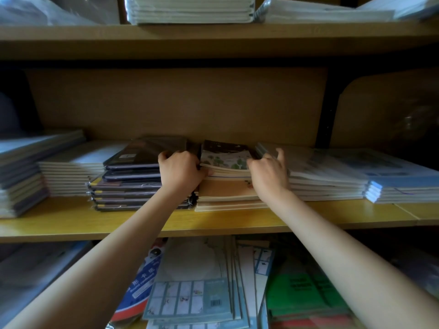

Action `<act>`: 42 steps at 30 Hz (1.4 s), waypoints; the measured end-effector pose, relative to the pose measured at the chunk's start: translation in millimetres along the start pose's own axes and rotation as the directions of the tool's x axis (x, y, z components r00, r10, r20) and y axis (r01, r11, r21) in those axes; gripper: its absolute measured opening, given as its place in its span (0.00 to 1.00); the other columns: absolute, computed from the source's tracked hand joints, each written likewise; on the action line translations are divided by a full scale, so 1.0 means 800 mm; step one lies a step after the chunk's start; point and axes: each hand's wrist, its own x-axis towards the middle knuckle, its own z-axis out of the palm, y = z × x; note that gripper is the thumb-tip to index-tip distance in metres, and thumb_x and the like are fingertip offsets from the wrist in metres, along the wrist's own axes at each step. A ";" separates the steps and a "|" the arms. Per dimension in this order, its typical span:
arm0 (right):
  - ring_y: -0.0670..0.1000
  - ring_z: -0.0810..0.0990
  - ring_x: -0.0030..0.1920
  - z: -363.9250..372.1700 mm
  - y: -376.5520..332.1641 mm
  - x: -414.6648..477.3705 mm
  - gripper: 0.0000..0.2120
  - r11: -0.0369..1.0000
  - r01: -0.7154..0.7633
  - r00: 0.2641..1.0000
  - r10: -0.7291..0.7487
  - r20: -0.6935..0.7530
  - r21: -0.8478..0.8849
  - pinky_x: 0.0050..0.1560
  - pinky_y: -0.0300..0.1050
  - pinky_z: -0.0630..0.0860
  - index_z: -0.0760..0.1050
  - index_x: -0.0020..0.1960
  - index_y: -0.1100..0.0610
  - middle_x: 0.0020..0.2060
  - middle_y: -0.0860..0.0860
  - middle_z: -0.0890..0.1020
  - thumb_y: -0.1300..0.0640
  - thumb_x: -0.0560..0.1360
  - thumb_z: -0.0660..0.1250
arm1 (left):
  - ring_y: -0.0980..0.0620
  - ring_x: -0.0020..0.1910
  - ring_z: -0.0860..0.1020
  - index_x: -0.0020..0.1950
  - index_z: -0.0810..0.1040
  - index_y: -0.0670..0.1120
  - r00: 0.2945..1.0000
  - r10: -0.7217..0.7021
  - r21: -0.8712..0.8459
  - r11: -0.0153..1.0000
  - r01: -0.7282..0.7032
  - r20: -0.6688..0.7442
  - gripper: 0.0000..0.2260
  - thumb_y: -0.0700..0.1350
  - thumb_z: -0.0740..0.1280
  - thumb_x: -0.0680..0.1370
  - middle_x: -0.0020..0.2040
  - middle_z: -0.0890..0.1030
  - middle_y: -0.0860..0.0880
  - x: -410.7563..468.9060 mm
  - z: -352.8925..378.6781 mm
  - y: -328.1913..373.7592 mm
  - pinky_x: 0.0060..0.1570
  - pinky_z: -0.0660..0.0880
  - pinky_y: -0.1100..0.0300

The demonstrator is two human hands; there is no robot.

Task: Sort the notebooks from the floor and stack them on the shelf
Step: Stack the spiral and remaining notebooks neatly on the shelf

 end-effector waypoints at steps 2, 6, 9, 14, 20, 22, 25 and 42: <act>0.58 0.72 0.63 -0.003 -0.003 0.000 0.13 1.000 -0.008 1.000 0.008 0.020 -0.013 0.73 0.59 0.51 0.74 0.62 0.57 0.53 0.58 0.80 0.63 0.79 0.58 | 0.48 0.47 0.77 0.45 0.82 0.49 1.000 -0.019 0.033 0.999 0.019 0.007 0.13 0.57 0.66 0.75 0.40 0.81 0.50 0.001 0.001 0.002 0.62 0.63 0.50; 0.57 0.73 0.62 -0.002 -0.004 0.000 0.14 1.000 -0.019 1.000 0.019 0.013 -0.022 0.73 0.59 0.53 0.73 0.62 0.56 0.52 0.57 0.81 0.63 0.79 0.58 | 0.47 0.46 0.77 0.45 0.82 0.48 0.999 -0.050 0.052 0.997 0.049 0.010 0.12 0.56 0.65 0.76 0.38 0.80 0.49 -0.001 0.001 0.008 0.63 0.62 0.49; 0.56 0.74 0.60 -0.003 -0.004 0.001 0.14 0.999 -0.039 0.999 0.039 0.033 -0.015 0.73 0.59 0.51 0.74 0.62 0.54 0.49 0.55 0.82 0.63 0.79 0.57 | 0.47 0.48 0.77 0.47 0.82 0.49 0.999 -0.048 0.045 0.998 0.048 -0.009 0.11 0.54 0.65 0.77 0.42 0.82 0.48 -0.005 0.001 0.011 0.63 0.61 0.50; 0.55 0.68 0.68 -0.016 -0.001 -0.002 0.14 0.999 -0.028 0.991 0.030 0.131 -0.016 0.72 0.62 0.42 0.76 0.62 0.51 0.56 0.52 0.81 0.51 0.80 0.58 | 0.45 0.50 0.77 0.51 0.82 0.47 0.999 -0.031 0.024 0.999 0.030 0.035 0.11 0.51 0.64 0.78 0.44 0.82 0.47 -0.011 -0.011 0.013 0.66 0.61 0.49; 0.52 0.74 0.55 -0.047 0.025 -0.065 0.11 0.989 0.095 0.976 -0.071 -0.206 0.110 0.53 0.46 0.65 0.78 0.55 0.53 0.51 0.50 0.81 0.49 0.76 0.65 | 0.45 0.64 0.72 0.64 0.75 0.49 0.930 0.331 0.059 0.943 -0.326 -0.158 0.22 0.56 0.68 0.73 0.61 0.78 0.47 -0.066 -0.025 0.013 0.71 0.53 0.45; 0.51 0.75 0.50 -0.050 0.038 -0.080 0.09 0.990 0.070 0.987 -0.051 -0.153 0.119 0.46 0.43 0.65 0.79 0.51 0.52 0.47 0.50 0.82 0.50 0.74 0.67 | 0.50 0.65 0.71 0.58 0.80 0.51 0.903 0.420 0.065 0.907 -0.415 -0.089 0.15 0.55 0.67 0.75 0.59 0.79 0.51 -0.082 -0.024 0.011 0.71 0.49 0.48; 0.51 0.72 0.51 -0.045 0.043 -0.083 0.11 0.995 0.015 0.998 -0.010 -0.058 0.098 0.50 0.44 0.66 0.80 0.52 0.51 0.49 0.51 0.80 0.48 0.73 0.68 | 0.54 0.64 0.71 0.54 0.82 0.53 0.931 0.365 0.056 0.930 -0.365 -0.006 0.10 0.52 0.63 0.78 0.56 0.81 0.55 -0.085 -0.020 0.002 0.71 0.40 0.49; 0.54 0.70 0.57 -0.036 0.019 -0.058 0.17 0.999 0.024 0.998 -0.023 0.058 -0.021 0.57 0.49 0.64 0.79 0.56 0.54 0.54 0.55 0.79 0.44 0.73 0.68 | 0.52 0.70 0.64 0.58 0.80 0.53 0.956 0.265 0.040 0.962 -0.272 0.124 0.14 0.55 0.67 0.75 0.60 0.78 0.52 -0.073 -0.017 -0.010 0.66 0.32 0.34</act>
